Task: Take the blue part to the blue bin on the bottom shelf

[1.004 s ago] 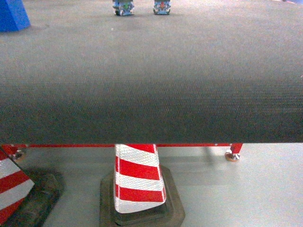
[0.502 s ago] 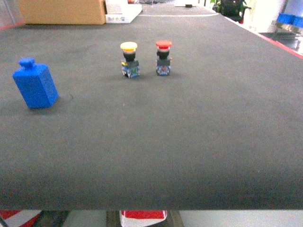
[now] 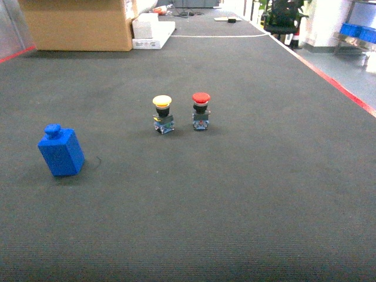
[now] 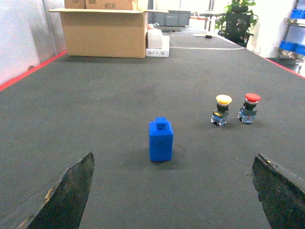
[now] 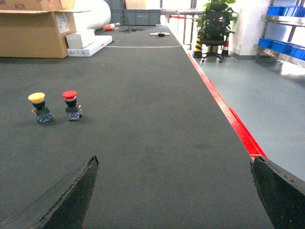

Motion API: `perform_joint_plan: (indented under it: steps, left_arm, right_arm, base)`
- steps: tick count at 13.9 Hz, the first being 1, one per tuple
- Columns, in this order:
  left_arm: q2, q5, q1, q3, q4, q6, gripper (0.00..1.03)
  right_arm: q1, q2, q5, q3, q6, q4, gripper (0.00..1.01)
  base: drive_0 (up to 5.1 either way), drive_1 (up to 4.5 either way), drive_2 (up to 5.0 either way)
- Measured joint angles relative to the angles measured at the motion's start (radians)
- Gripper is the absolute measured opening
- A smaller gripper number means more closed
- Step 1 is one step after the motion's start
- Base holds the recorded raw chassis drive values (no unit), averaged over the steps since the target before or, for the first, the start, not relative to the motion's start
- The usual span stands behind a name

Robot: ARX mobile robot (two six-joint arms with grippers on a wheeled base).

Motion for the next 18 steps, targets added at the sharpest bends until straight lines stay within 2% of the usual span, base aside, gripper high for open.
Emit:
perform_joint_plan:
  steps: [8,9,10,11,12,13,14,16,18]
  left_arm:
    - [0.000,0.000,0.000,0.000,-0.001,0.000,0.98]
    - [0.007,-0.006,-0.002,0.007,-0.039,-0.006,0.98]
    - [0.103,-0.047,-0.022,0.074,-0.202,-0.038,0.98]
    - [0.252,-0.079,-0.057,0.108,-0.195,-0.047,0.98]
    - [0.352,-0.090,-0.102,0.109,-0.118,-0.044,0.98]
    - [0.480,-0.080,-0.145,0.127,0.022,-0.032,0.98]
    - [0.638,-0.065,-0.153,0.181,0.169,-0.016,0.98]
    - [0.993,-0.048,-0.133,0.305,0.465,-0.020,0.98]
    - [1.336,-0.073,-0.115,0.413,0.650,-0.035,0.98]
  right_arm:
    - [0.000,0.000,0.000,0.000,0.000,0.000,0.98]
    - [0.000,0.000,0.000,0.000,0.000,0.000,0.98]
    - [0.000,0.000,0.000,0.000,-0.001,0.000,0.98]
    - [0.000,0.000,0.000,0.000,-0.001,0.002,0.98]
    - [0.000,0.000,0.000,0.000,0.000,0.000,0.98]
    - [0.000,0.000,0.000,0.000,0.000,0.000,0.98]
    - [0.000,0.000,0.000,0.000,0.000,0.001,0.98]
    - [0.000,0.000,0.000,0.000,0.000,0.000,0.98]
    - [0.000,0.000,0.000,0.000,0.000,0.000,0.98]
  base:
    - [0.0,0.00,0.0]
    - [0.0,0.00,0.0]
    - [0.0,0.00,0.0]
    - [0.0,0.00,0.0]
    - [0.0,0.00,0.0]
    - [0.0,0.00,0.0]
    - [0.0,0.00,0.0]
    - [0.0,0.00,0.0]
    - [0.0,0.00,0.0]
